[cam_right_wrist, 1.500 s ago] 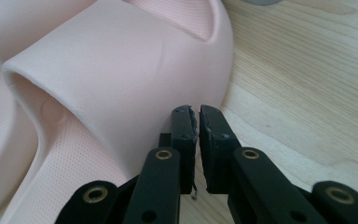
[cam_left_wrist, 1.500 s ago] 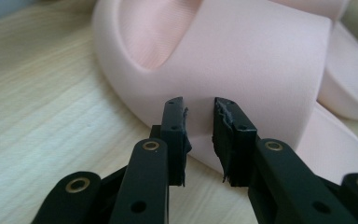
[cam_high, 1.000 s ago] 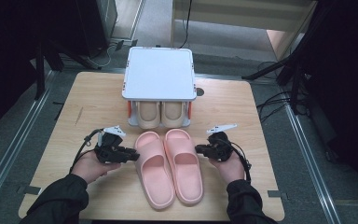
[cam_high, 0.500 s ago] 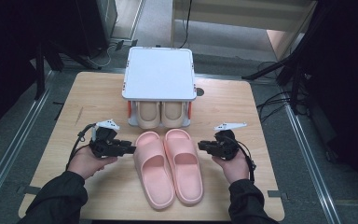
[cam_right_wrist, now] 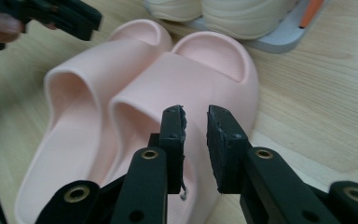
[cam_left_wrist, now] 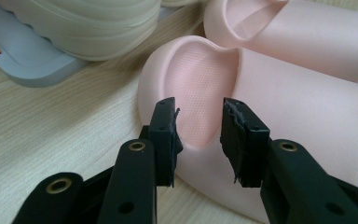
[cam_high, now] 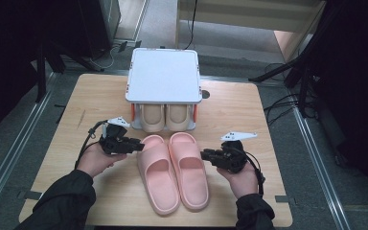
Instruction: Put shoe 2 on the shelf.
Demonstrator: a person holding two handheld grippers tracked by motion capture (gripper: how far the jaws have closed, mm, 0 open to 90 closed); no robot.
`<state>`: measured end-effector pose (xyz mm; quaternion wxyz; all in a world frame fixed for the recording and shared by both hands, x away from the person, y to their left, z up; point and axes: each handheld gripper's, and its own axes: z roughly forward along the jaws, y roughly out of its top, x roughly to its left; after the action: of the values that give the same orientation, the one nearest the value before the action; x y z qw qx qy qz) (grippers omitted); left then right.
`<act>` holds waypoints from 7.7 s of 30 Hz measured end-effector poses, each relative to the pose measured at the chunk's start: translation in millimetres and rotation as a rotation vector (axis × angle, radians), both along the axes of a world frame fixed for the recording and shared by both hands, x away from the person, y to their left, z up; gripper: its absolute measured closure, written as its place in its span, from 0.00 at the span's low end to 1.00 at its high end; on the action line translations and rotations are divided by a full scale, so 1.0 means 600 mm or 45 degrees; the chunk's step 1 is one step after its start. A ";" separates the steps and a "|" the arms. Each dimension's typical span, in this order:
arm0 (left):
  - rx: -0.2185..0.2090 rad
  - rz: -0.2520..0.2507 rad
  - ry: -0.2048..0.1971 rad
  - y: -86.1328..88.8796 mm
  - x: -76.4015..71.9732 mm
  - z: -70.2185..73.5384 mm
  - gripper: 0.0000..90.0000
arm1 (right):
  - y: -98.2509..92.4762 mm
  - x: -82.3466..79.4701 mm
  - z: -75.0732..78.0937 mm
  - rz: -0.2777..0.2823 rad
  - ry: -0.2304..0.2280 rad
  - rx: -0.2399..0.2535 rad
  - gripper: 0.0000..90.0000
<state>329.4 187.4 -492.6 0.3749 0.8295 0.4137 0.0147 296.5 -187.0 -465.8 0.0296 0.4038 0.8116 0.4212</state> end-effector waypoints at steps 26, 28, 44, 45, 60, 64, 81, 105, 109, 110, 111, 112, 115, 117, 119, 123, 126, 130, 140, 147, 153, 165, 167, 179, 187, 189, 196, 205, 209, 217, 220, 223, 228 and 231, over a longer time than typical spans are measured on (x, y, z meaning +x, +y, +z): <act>0.015 -0.079 0.026 -0.022 0.000 -0.001 0.69 | 0.069 -0.067 -0.033 0.097 0.016 -0.011 0.65; 0.004 -0.068 0.009 -0.017 0.001 0.004 0.69 | 0.076 -0.067 -0.035 0.085 -0.002 -0.018 0.62; -0.079 0.045 -0.039 0.037 0.003 0.030 0.64 | 0.131 -0.061 -0.058 -0.046 -0.037 -0.035 0.36; -0.079 0.050 -0.042 0.038 0.003 0.031 0.64 | 0.135 -0.060 -0.059 -0.049 -0.041 -0.038 0.35; -0.085 0.061 -0.051 0.047 0.005 0.033 0.64 | 0.175 -0.047 -0.089 -0.081 -0.064 -0.132 0.48; -0.080 0.065 -0.053 0.048 0.004 0.033 0.65 | 0.172 -0.042 -0.091 -0.082 -0.048 -0.128 0.52; -0.083 0.082 -0.044 0.053 0.006 0.031 0.66 | 0.156 -0.042 -0.078 -0.149 -0.051 -0.083 0.83; -0.092 0.135 -0.006 0.083 0.004 0.029 0.54 | 0.104 -0.034 -0.012 0.185 -0.063 -0.028 0.86; -0.090 0.161 -0.005 0.098 -0.005 0.028 0.53 | 0.116 -0.027 -0.009 0.274 -0.060 -0.045 0.86; -0.092 0.170 0.000 0.102 -0.007 0.027 0.51 | 0.120 -0.025 -0.009 0.300 -0.057 -0.047 0.86; -0.092 0.180 0.009 0.106 -0.010 0.027 0.49 | 0.124 -0.022 -0.009 0.334 -0.059 -0.051 0.86; -0.088 0.191 0.010 0.111 -0.013 0.025 0.49 | 0.129 -0.021 -0.009 0.358 -0.048 -0.053 0.86; -0.080 0.212 0.020 0.121 -0.023 0.023 0.47 | 0.139 -0.014 -0.009 0.407 -0.035 -0.058 0.86; -0.085 0.229 0.024 0.129 -0.031 0.023 0.46 | 0.145 -0.008 -0.011 0.415 -0.026 -0.063 0.86; -0.089 0.250 0.016 0.138 -0.040 0.023 0.45 | 0.150 -0.003 -0.013 0.431 -0.019 -0.070 0.86; -0.089 0.273 0.028 0.151 -0.055 0.020 0.43 | 0.162 0.009 -0.017 0.487 0.012 -0.067 0.86; -0.096 0.274 0.030 0.160 -0.066 0.018 0.42 | 0.174 0.014 -0.018 0.534 0.029 -0.068 0.86; -0.096 0.290 0.042 0.170 -0.079 0.015 0.41 | 0.191 0.021 -0.014 0.597 0.039 -0.085 0.86; -0.091 0.351 0.034 0.186 -0.097 0.015 0.40 | 0.224 0.043 0.032 0.715 0.017 -0.053 0.86; -0.089 0.347 0.026 0.184 -0.097 0.015 0.40 | 0.233 0.057 0.071 0.760 0.003 -0.018 0.86; -0.094 0.342 0.029 0.184 -0.095 0.014 0.40 | 0.242 0.075 0.119 0.798 -0.020 -0.012 0.85; -0.096 0.338 0.043 0.185 -0.092 0.010 0.40 | 0.235 0.107 0.179 0.769 -0.047 0.003 0.85; -0.092 0.337 0.043 0.185 -0.092 0.010 0.40 | 0.232 0.114 0.188 0.756 -0.051 0.007 0.85; -0.087 0.330 0.047 0.185 -0.091 0.007 0.40 | 0.235 0.151 0.253 0.676 -0.098 -0.038 0.85; -0.084 0.306 0.046 0.179 -0.086 0.007 0.40 | 0.236 0.182 0.281 0.490 -0.097 -0.068 0.85; -0.087 0.306 0.046 0.178 -0.085 0.007 0.40 | 0.236 0.191 0.285 0.426 -0.113 -0.086 0.85; -0.064 0.289 0.041 0.169 -0.078 0.008 0.39 | 0.243 0.226 0.293 0.224 -0.127 -0.117 0.85; -0.033 0.228 0.029 0.147 -0.059 0.009 0.39 | 0.257 0.255 0.304 0.012 -0.146 -0.189 0.86; -0.047 0.202 0.034 0.138 -0.047 0.010 0.39 | 0.268 0.270 0.299 -0.076 -0.167 -0.211 0.86; -0.061 0.140 0.032 0.119 -0.024 0.012 0.40 | 0.290 0.303 0.289 -0.298 -0.132 -0.223 0.85; -0.066 0.127 0.040 0.113 -0.016 0.012 0.40 | 0.305 0.312 0.285 -0.396 -0.159 -0.269 0.85; -0.064 0.115 0.042 0.109 -0.011 0.013 0.40 | 0.312 0.322 0.279 -0.468 -0.149 -0.277 0.85; -0.064 0.091 0.058 0.100 -0.003 0.013 0.39 | 0.322 0.345 0.264 -0.567 -0.101 -0.265 0.85; -0.065 0.080 0.066 0.097 0.001 0.013 0.39 | 0.329 0.356 0.255 -0.621 -0.098 -0.282 0.85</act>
<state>330.3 245.5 -485.0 0.3846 0.8063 0.4493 -0.0056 510.3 10.5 -312.5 0.2051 0.5654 0.7298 0.3252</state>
